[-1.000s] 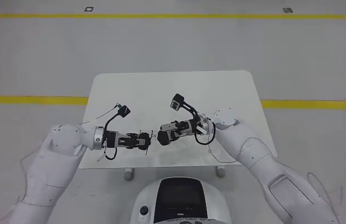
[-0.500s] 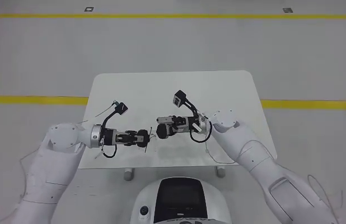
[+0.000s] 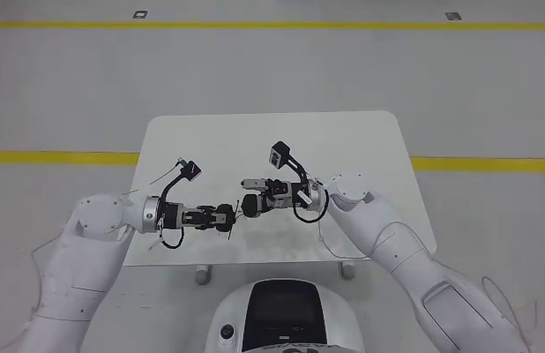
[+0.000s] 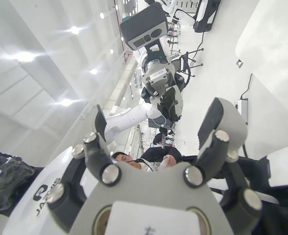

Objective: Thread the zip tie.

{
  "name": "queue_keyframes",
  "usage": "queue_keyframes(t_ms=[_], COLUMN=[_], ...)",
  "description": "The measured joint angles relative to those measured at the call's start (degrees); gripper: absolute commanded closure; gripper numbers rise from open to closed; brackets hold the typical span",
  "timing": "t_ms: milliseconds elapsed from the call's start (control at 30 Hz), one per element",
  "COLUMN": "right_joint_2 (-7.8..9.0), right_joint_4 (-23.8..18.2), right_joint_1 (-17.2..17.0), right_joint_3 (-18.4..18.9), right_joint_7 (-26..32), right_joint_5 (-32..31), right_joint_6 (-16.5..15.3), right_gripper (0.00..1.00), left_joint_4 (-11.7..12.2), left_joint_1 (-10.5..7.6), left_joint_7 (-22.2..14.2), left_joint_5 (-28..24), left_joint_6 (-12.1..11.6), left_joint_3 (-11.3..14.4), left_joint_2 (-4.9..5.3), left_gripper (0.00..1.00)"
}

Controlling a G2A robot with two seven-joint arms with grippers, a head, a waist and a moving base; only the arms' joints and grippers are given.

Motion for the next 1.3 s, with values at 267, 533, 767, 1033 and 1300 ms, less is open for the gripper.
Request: queue_keyframes(t_ms=[267, 533, 767, 1033, 1300], right_joint_2=[-0.33, -0.12, -0.01, -0.47, -1.11], right_joint_4=[0.72, -0.86, -0.73, 0.78, 2.45], right_joint_1=[0.45, -0.56, -0.7, -0.5, -0.07], right_joint_3=[0.09, 0.1, 0.82, 0.53, -0.37], right_joint_7=[0.01, -1.97, 0.09, 1.63, 0.42], right_joint_5=[2.19, 0.4, 1.34, 2.16, 1.26], right_joint_6=[1.91, 4.29, 6.61, 6.03, 5.75], right_gripper=[0.0, 0.0, 0.51, 0.89, 0.98], left_joint_4=[0.0, 0.0, 0.0, 0.0, 0.0], left_joint_1=[0.0, 0.0, 0.0, 0.0, 0.0], left_joint_7=[0.0, 0.0, 0.0, 0.0, 0.0], left_joint_5=[0.0, 0.0, 0.0, 0.0, 0.0], left_joint_6=[0.0, 0.0, 0.0, 0.0, 0.0], left_joint_3=[0.0, 0.0, 0.0, 0.0, 0.0], left_joint_2=[0.0, 0.0, 0.0, 0.0, 0.0], left_gripper=[1.0, 1.0, 1.0, 1.0, 1.0])
